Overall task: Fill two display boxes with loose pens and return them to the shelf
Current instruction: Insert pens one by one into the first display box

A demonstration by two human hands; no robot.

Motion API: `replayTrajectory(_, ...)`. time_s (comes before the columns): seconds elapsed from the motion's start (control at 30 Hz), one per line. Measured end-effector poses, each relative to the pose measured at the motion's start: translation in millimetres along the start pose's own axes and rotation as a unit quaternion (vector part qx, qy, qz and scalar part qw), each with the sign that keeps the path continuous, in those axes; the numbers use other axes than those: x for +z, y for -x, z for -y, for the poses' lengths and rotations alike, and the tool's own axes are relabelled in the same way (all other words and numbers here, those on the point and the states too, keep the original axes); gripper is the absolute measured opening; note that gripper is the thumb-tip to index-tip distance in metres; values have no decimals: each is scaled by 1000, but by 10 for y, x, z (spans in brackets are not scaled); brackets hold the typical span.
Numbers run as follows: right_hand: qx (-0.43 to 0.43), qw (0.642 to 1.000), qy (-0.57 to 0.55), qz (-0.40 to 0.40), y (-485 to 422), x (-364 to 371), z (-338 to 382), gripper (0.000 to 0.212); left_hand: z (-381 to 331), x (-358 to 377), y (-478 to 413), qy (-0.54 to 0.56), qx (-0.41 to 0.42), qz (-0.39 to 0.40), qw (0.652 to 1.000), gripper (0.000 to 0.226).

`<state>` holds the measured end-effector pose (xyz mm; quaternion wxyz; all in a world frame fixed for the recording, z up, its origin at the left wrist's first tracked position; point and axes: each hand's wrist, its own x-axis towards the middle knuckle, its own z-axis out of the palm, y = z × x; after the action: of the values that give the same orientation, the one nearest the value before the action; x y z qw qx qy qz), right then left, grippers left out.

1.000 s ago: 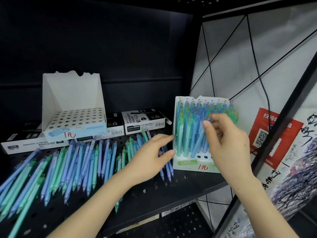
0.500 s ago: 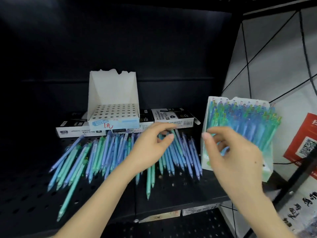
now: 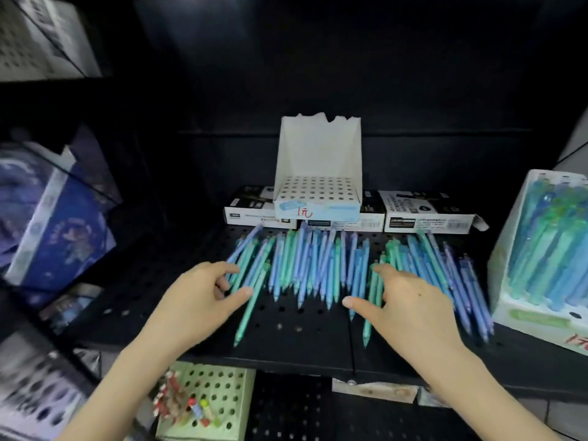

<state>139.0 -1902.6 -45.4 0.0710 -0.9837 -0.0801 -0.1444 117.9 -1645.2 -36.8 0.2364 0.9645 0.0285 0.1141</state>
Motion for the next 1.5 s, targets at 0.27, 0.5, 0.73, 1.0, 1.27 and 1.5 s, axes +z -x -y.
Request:
replayTrajectory(0.27, 33, 999, 42, 10, -177, 88, 154, 83, -196, 107, -128, -42, -47, 27, 998, 77)
replayTrajectory(0.5, 46, 999, -9, -6, -151, 118, 115, 68, -265, 99, -242, -91, -58, 65, 992, 39)
replayTrajectory(0.73, 43, 995, -81, 35, -192, 71, -1, 43, -212, 64, -305, -51, -80, 76, 993, 54)
replayTrajectory(1.0, 42, 994, -102, 17, -191, 99, -33, 45, -70, 92, -381, 59, -77, 61, 993, 33)
replayTrajectory(1.27, 30, 999, -10, 12, -160, 120, 93, 76, -141, 167, -422, -54, -48, 51, 996, 41)
replayTrajectory(1.5, 0, 999, 47, -20, -278, 88, 358, 100, -245, 233, -579, -125, -60, 27, 990, 51)
